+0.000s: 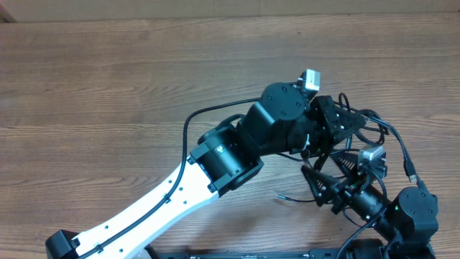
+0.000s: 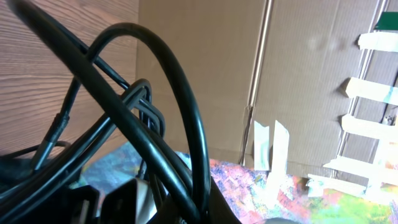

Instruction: Untangle cables

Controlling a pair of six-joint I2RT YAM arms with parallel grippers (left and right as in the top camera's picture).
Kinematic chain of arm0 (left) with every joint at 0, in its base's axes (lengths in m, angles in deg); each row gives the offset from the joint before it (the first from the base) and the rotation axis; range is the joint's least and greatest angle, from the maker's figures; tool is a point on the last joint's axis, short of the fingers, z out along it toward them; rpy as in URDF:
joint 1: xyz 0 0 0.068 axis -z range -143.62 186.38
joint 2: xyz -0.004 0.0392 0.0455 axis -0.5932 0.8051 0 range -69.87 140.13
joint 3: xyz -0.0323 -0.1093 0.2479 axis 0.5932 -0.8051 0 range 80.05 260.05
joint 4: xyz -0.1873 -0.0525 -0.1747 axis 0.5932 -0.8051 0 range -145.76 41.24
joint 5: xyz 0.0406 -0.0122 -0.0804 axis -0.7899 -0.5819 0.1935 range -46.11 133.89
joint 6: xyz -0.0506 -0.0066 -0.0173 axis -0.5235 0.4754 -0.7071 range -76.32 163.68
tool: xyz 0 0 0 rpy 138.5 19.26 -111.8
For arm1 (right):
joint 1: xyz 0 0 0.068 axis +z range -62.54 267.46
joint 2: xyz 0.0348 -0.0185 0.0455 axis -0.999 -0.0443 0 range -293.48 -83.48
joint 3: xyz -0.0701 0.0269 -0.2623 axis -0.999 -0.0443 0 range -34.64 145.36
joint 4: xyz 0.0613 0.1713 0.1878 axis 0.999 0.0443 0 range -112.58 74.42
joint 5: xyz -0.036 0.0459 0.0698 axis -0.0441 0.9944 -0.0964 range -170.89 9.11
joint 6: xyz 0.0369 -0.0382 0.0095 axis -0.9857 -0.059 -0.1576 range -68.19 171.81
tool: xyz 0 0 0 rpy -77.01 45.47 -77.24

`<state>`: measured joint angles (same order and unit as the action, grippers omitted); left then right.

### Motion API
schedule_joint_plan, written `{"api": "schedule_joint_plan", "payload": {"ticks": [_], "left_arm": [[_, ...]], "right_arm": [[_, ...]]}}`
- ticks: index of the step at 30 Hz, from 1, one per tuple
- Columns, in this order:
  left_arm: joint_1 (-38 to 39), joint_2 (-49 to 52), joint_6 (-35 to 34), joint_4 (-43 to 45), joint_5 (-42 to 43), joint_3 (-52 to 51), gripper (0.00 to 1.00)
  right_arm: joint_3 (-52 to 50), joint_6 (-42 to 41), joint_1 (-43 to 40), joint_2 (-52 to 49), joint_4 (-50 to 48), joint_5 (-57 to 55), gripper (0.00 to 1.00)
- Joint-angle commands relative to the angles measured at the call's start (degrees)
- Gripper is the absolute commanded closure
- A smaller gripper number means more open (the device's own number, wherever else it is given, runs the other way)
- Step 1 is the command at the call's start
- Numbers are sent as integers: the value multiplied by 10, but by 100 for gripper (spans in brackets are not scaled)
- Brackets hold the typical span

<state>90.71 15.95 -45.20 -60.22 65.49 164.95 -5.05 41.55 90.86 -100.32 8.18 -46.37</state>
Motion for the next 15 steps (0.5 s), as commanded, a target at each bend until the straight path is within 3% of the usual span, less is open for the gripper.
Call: {"api": "schedule_joint_plan", "payload": {"ticks": [1, 2, 5, 13, 15], "left_arm": [[6, -8, -14, 14, -23, 15, 96], [6, -8, -14, 26, -23, 15, 96], [5, -8, -7, 26, -30, 15, 96], [-13, -8, 45, -28, -160, 15, 94], [-19, -8, 47, -49, -213, 15, 86]], "right_arm": [[4, 3, -2, 0, -5, 1, 59], [4, 3, -2, 0, -5, 1, 79], [4, 3, -2, 0, -4, 1, 96], [4, 3, -2, 0, -4, 1, 96], [4, 3, -2, 0, -4, 1, 96]]}}
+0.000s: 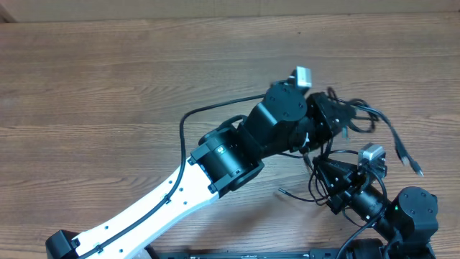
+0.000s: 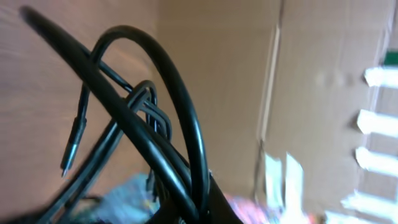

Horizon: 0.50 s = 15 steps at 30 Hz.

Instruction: Untangle cables

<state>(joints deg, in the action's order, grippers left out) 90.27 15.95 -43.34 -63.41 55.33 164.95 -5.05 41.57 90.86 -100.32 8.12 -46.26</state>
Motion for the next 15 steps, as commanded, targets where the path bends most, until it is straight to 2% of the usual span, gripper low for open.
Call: {"api": "schedule_joint_plan", "payload": {"ticks": [1, 2, 4, 5, 6, 7, 10, 15], "left_arm": [[-18, -8, 28, -30, -138, 15, 80], [-21, -8, 28, -40, -159, 15, 69], [-28, -8, 28, -66, -205, 15, 37], [-31, -8, 28, -77, -221, 15, 25], [-35, -8, 28, -89, -235, 15, 6], [-38, -8, 29, -98, -239, 15, 0], [-49, -8, 46, -118, -236, 15, 0], [-56, -8, 186, -136, -235, 15, 0]], "right_arm": [[4, 3, -2, 0, -4, 0, 96], [4, 3, -2, 0, -4, 0, 96], [4, 3, -2, 0, -4, 0, 96], [4, 3, -2, 0, -4, 0, 96], [4, 3, -2, 0, -4, 0, 96], [4, 3, -2, 0, -4, 0, 96], [4, 3, -2, 0, -4, -1, 96], [4, -11, -2, 0, -4, -25, 96]]}}
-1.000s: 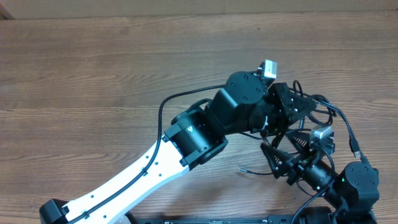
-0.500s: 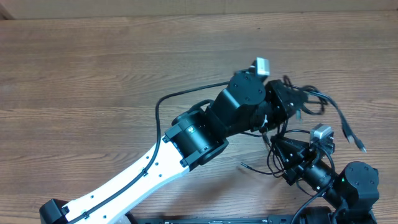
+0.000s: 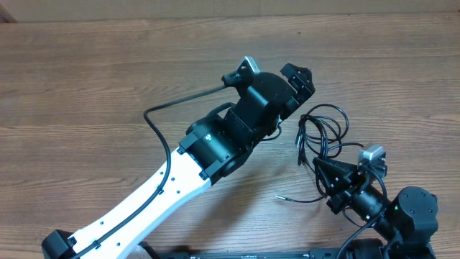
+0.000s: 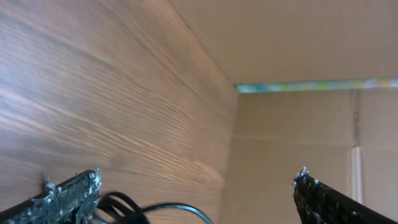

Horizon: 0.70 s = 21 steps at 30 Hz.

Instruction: Untangle cables

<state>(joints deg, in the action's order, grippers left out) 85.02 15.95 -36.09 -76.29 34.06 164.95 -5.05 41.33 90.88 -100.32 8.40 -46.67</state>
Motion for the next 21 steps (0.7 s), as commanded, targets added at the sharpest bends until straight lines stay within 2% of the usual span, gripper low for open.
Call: {"api": "schedule_joint_plan", "payload": {"ticks": [1, 6, 9, 13, 19, 21], "left_arm": [[-4, -8, 145, -13, -22, 15, 0], [-4, -8, 279, -81, -21, 15, 0], [-4, -8, 342, -118, -22, 15, 0], [-3, -8, 395, -151, -16, 15, 0], [-3, -8, 490, -151, 88, 15, 21], [-3, -8, 506, -151, 111, 15, 21]], "right_arm": [[4, -26, -2, 0, -7, -38, 96], [4, -124, -2, 0, -17, -102, 96], [4, -212, -2, 0, -34, -124, 96], [4, -318, -2, 0, -55, -132, 96], [4, -430, -2, 0, -99, -143, 91], [4, -449, -2, 0, -107, -168, 91]]}}
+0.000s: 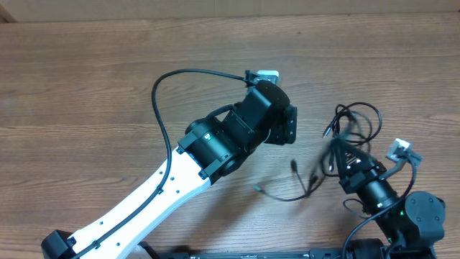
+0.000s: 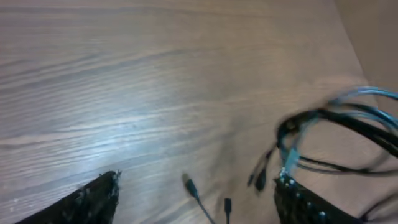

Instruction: Untangle cables

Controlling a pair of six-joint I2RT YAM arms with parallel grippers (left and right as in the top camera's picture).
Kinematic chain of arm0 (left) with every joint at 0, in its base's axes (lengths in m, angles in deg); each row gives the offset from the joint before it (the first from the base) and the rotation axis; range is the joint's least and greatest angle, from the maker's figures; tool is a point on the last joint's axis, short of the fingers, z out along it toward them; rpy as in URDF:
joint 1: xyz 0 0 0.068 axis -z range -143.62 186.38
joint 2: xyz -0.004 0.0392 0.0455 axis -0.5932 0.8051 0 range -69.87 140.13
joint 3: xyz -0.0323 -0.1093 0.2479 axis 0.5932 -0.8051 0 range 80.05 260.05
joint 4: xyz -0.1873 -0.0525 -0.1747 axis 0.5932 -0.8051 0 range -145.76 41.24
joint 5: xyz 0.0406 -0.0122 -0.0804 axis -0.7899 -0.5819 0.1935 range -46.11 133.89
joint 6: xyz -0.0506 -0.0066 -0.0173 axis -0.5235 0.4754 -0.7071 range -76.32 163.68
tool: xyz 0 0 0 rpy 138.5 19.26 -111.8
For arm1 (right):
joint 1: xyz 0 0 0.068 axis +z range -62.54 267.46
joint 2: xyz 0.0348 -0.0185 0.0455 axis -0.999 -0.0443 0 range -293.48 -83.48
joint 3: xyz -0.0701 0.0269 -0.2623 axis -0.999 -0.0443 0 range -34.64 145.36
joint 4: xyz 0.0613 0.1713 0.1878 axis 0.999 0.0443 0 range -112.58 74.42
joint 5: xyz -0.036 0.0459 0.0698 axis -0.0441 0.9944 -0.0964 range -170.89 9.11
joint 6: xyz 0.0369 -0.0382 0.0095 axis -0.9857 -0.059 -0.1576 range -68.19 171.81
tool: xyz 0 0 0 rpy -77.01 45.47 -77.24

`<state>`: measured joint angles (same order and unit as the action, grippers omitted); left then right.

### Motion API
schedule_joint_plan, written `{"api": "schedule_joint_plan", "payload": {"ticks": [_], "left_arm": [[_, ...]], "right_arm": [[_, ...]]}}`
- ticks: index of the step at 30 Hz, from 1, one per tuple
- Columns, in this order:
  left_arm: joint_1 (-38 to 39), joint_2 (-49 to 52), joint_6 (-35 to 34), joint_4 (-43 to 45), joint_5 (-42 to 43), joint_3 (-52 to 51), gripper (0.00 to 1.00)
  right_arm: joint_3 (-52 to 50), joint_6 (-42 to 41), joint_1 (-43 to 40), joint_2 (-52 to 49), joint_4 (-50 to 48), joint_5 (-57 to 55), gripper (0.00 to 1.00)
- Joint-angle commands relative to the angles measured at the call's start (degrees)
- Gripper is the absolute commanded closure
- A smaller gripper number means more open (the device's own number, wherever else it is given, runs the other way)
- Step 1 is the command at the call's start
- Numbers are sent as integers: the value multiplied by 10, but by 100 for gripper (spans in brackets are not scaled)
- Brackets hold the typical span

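The black cable bundle (image 1: pixel 353 121) loops above my right gripper (image 1: pixel 343 157), which looks shut on its lower strands at the table's right front. Loose plug ends (image 1: pixel 295 166) trail left over the wood to a thin end (image 1: pixel 256 188). My left gripper (image 1: pixel 286 128) hovers at mid-table, left of the bundle and apart from it. In the left wrist view this gripper (image 2: pixel 198 180) stands open, fingers (image 2: pixel 93 199) wide, with only plug ends (image 2: pixel 189 186) on the table beyond the gap. There the bundle (image 2: pixel 348 121) is blurred at the right.
The wooden table (image 1: pixel 86 86) spreads to the left and back. The left arm's own black lead (image 1: pixel 162 86) arcs over it. The right arm's base (image 1: pixel 420 216) sits at the front right corner.
My left gripper, still open, has swung from pointing far-right back over mid-table, facing the cable ends. The right gripper has moved right with the bundle, and the loose ends trail further left.
At first my left gripper was closed on the bundle right beside the right gripper. Then it held the bundle a little further back. Later it stood open and free, the bundle left with the right gripper. Now the two grippers are apart and the bundle sits further right.
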<state>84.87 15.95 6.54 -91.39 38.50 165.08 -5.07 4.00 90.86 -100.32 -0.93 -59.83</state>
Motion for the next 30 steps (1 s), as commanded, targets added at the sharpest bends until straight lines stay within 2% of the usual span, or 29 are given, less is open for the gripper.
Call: {"api": "schedule_joint_plan", "payload": {"ticks": [1, 5, 10, 13, 15, 18, 23, 30], "left_arm": [[-1, -8, 81, 0, 79, 14, 19], [-1, -8, 80, 11, 131, 14, 14], [-1, -8, 87, 8, 138, 14, 19], [-1, -8, 120, -14, 132, 14, 18], [-1, -8, 150, -43, 93, 14, 12], [-1, -8, 153, -96, 11, 14, 1], [-2, 1, 148, -152, -82, 14, 0], [-21, 70, 142, -173, -87, 13, 0]], "right_arm": [[4, -77, -2, 0, -17, -52, 90], [4, -77, -2, 0, -28, -102, 91], [4, -77, -2, 0, -47, -127, 90], [4, -77, -2, 0, -42, -135, 82], [4, -77, -2, 0, -31, -135, 75], [4, -73, -2, 0, -6, -137, 60], [4, -65, -2, 0, 37, -156, 41], [4, -44, -2, 0, 50, -161, 30]]}}
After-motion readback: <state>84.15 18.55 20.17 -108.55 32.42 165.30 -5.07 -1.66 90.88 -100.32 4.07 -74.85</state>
